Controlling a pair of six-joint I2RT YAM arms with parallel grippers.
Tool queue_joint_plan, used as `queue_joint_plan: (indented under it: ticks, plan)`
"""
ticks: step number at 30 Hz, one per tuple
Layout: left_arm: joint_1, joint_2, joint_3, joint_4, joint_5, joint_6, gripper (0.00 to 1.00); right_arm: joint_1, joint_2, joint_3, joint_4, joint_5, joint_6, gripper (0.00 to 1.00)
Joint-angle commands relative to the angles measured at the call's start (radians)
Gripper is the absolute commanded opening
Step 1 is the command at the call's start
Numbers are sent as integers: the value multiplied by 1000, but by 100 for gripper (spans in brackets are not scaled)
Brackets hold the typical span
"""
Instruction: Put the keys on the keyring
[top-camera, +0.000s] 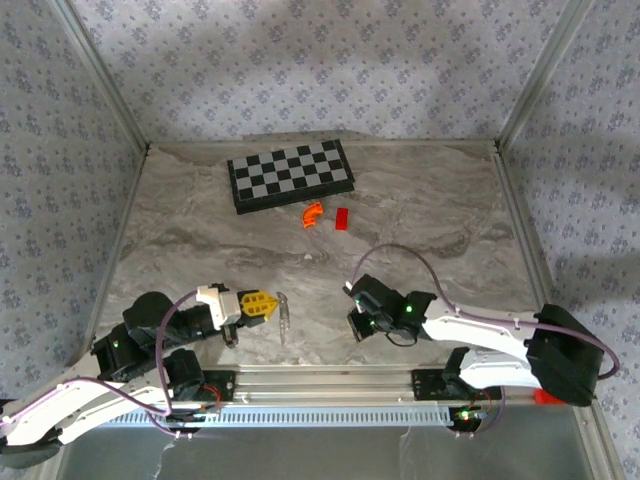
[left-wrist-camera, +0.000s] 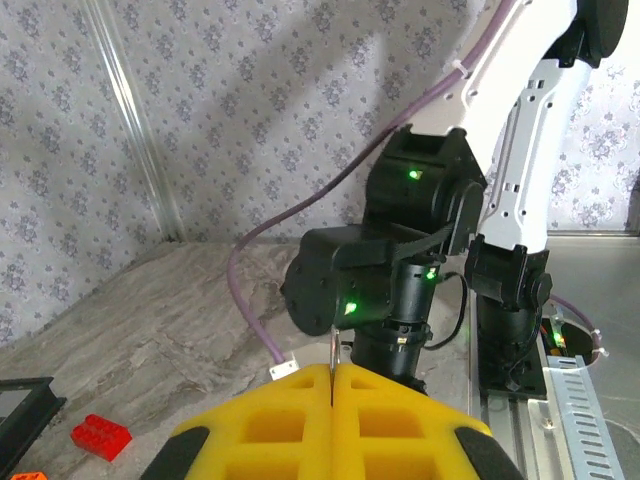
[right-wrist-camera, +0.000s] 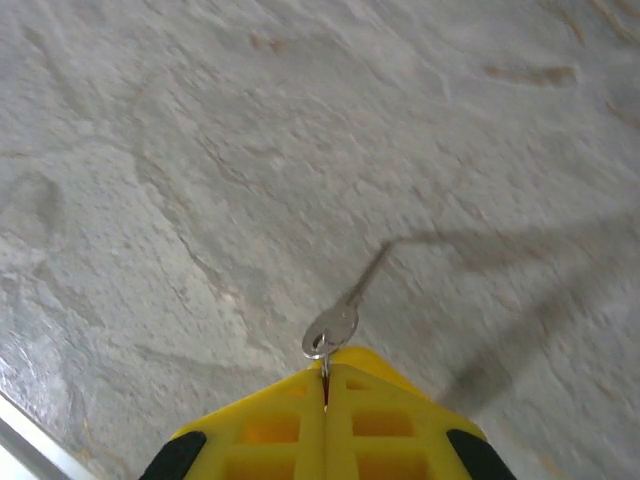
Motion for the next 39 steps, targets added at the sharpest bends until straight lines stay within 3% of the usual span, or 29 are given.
queue_joint_plan:
  ticks: [1,18,21,26,32,35,39]
  plan:
    - [-10,-2,3,52,-3,-1,0,-6,87,70,-293,26,45,0]
    - [-10,-24,-13,66,2,-5,0,-2,238,178,-350,12,-54,2]
    - [-11,-22,-11,61,-1,-8,0,-3,215,167,-315,10,-48,12]
    - [-16,-12,-5,55,0,-12,0,-2,109,122,-258,15,1,39]
    - [-18,-14,-7,54,-3,-15,0,11,-204,-98,-53,41,146,68]
    - [-18,-11,-8,62,2,-13,0,5,-352,-222,-11,55,227,73]
    - [-18,0,-6,64,7,-12,0,7,-536,-350,93,53,305,73]
